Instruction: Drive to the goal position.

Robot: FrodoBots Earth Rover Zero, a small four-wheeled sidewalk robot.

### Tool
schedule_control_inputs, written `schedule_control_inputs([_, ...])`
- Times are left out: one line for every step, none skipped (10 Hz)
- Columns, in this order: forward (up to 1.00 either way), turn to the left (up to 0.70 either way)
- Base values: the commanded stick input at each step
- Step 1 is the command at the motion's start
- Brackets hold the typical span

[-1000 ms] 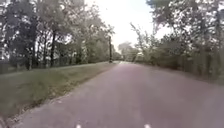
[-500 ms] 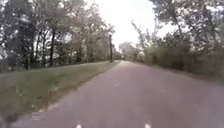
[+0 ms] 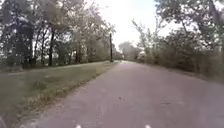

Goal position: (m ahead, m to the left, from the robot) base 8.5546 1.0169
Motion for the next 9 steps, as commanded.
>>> schedule_control_inputs([1.00,0.00])
schedule_control_inputs([1.00,0.00])
schedule_control_inputs([1.00,0.00])
schedule_control_inputs([1.00,-0.04])
schedule_control_inputs([1.00,-0.15])
schedule_control_inputs([1.00,-0.27])
schedule_control_inputs([1.00,-0.27])
schedule_control_inputs([1.00,-0.27])
schedule_control_inputs([1.00,-0.27])
